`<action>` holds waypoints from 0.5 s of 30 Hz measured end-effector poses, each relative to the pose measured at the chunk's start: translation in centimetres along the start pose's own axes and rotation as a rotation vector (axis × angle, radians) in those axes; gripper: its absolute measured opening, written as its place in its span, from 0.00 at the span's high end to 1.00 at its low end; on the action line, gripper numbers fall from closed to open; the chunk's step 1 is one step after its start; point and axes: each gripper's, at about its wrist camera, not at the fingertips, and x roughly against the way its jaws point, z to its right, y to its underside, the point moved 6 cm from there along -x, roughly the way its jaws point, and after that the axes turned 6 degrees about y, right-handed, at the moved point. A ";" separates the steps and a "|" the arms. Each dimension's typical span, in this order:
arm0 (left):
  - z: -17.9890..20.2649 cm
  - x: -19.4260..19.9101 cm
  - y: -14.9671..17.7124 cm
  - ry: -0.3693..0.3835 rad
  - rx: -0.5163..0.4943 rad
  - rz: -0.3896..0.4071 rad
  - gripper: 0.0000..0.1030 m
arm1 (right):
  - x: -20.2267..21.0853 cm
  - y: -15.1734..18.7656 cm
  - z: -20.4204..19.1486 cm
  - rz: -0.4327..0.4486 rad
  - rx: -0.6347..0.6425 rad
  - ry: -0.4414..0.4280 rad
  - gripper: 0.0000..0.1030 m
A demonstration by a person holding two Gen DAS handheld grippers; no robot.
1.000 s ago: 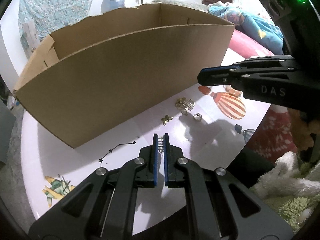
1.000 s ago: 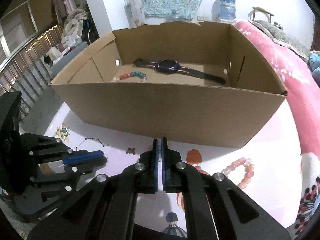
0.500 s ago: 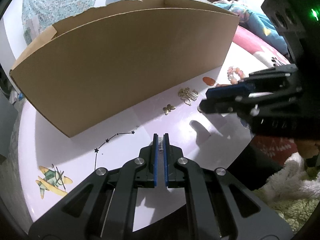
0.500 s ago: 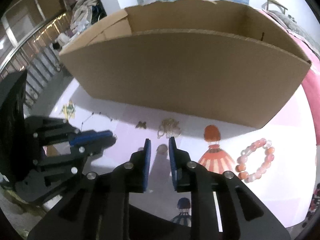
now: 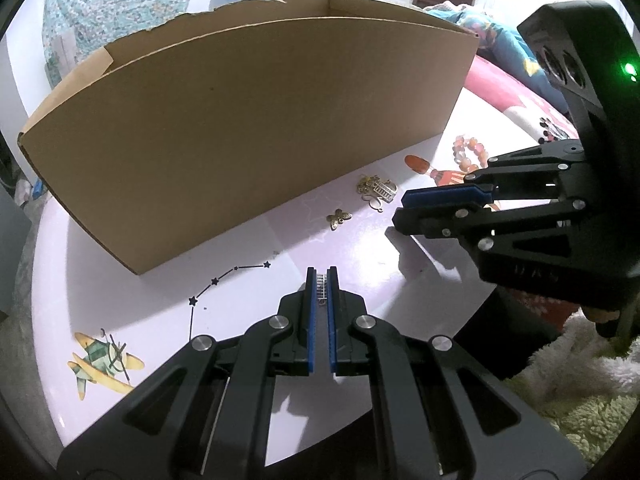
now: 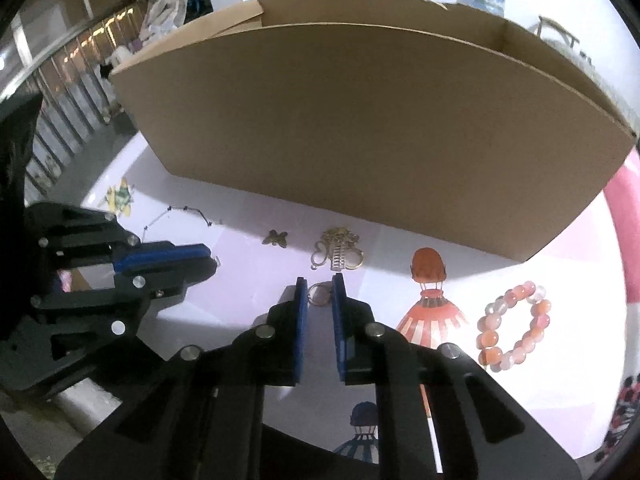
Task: Organize jewelry
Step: 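Carry the silver clip in the left gripper over the box while the right gripper carries the gold ring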
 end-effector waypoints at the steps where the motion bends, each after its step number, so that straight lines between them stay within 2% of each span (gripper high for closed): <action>1: 0.0 0.0 0.0 0.000 0.000 0.001 0.96 | 0.0 0.0 0.0 0.002 0.002 0.003 0.88; 10: 0.2 1.4 -0.2 -0.020 -0.014 0.020 0.96 | 2.2 -0.1 0.1 0.063 -0.003 0.002 0.88; 15: 0.6 4.5 -1.5 -0.048 -0.035 0.088 0.96 | 5.7 -0.8 0.5 0.149 -0.002 -0.010 0.88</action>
